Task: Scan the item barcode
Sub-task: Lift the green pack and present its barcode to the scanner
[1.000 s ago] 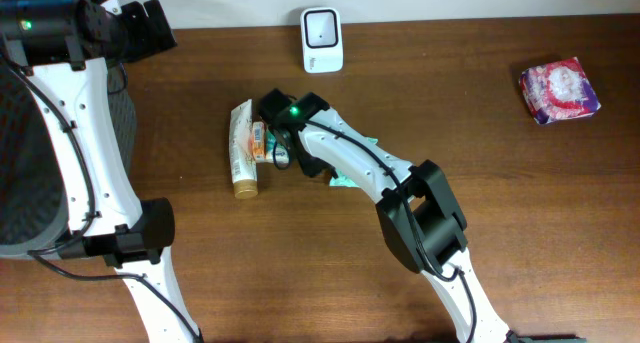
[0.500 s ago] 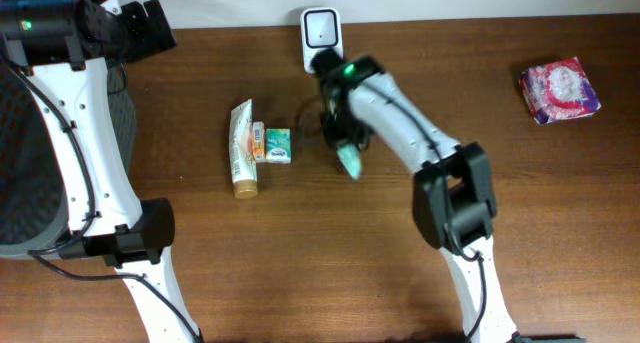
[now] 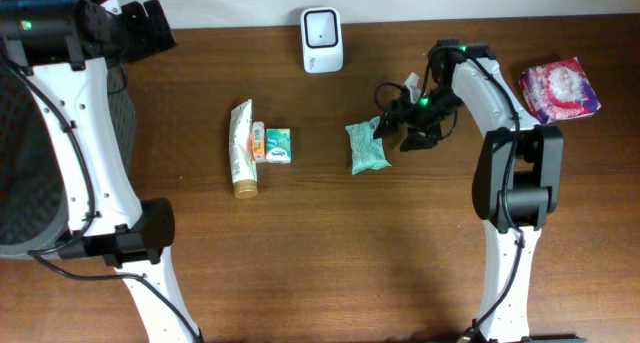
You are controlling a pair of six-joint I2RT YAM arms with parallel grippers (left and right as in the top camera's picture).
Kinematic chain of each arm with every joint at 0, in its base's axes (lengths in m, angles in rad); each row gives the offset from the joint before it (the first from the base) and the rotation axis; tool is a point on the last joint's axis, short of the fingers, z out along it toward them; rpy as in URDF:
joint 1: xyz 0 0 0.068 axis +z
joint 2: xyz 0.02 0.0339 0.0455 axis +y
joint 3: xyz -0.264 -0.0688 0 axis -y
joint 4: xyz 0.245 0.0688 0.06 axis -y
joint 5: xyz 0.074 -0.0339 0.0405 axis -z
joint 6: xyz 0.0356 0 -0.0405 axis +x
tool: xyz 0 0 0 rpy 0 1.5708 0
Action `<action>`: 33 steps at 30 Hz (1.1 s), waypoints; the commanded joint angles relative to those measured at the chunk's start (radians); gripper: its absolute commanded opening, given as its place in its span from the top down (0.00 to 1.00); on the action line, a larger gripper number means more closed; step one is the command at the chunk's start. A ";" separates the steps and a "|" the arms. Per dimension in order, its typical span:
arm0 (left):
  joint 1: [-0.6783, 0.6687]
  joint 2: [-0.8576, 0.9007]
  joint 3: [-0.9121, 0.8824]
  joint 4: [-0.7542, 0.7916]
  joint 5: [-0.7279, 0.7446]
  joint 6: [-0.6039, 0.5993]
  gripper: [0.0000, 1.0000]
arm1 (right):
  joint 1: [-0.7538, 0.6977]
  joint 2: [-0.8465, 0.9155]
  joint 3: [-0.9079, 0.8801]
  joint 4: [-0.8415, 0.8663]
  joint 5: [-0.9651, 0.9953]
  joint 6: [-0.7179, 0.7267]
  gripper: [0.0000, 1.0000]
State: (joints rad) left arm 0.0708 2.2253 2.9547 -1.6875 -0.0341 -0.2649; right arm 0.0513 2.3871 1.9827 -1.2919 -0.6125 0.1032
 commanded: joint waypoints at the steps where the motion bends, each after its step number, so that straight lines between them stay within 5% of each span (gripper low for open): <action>1: 0.002 -0.019 0.009 0.000 -0.008 0.012 0.01 | 0.000 -0.024 0.020 -0.006 0.155 -0.047 0.29; 10: 0.002 -0.019 0.009 0.000 -0.008 0.012 0.01 | 0.027 -0.024 -0.198 0.179 -0.163 -0.106 0.34; 11: 0.002 -0.019 0.009 0.000 -0.008 0.012 0.01 | 0.027 -0.024 -0.245 0.217 -0.163 -0.103 0.52; 12: 0.002 -0.019 0.009 0.000 -0.008 0.012 0.01 | 0.028 -0.024 -0.298 0.274 -0.167 -0.103 0.82; 13: 0.002 -0.019 0.009 0.000 -0.008 0.012 0.01 | 0.028 -0.024 -0.307 0.280 -0.176 -0.103 0.96; 15: 0.002 -0.019 0.009 0.000 -0.008 0.012 0.01 | 0.029 -0.027 -0.256 0.270 -0.305 -0.103 0.96; 21: 0.002 -0.019 0.009 0.000 -0.008 0.012 0.01 | 0.140 -0.194 0.033 0.226 -0.275 -0.277 0.96; 22: 0.002 -0.019 0.009 0.000 -0.008 0.012 0.01 | 0.146 -0.203 0.068 0.226 -0.111 -0.140 0.86; 24: 0.002 -0.019 0.009 0.000 -0.008 0.012 0.01 | 0.143 -0.192 0.051 0.194 0.081 -0.004 0.35; 28: 0.002 -0.019 0.009 0.000 -0.008 0.012 0.01 | 0.165 -0.154 -0.117 0.273 0.100 0.216 0.17; 33: 0.002 -0.019 0.009 0.000 -0.008 0.012 0.01 | 0.231 -0.154 -0.383 0.620 0.113 0.351 0.17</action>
State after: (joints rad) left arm 0.0708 2.2253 2.9547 -1.6878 -0.0341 -0.2649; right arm 0.2543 2.2341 1.6638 -0.7540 -0.5289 0.3977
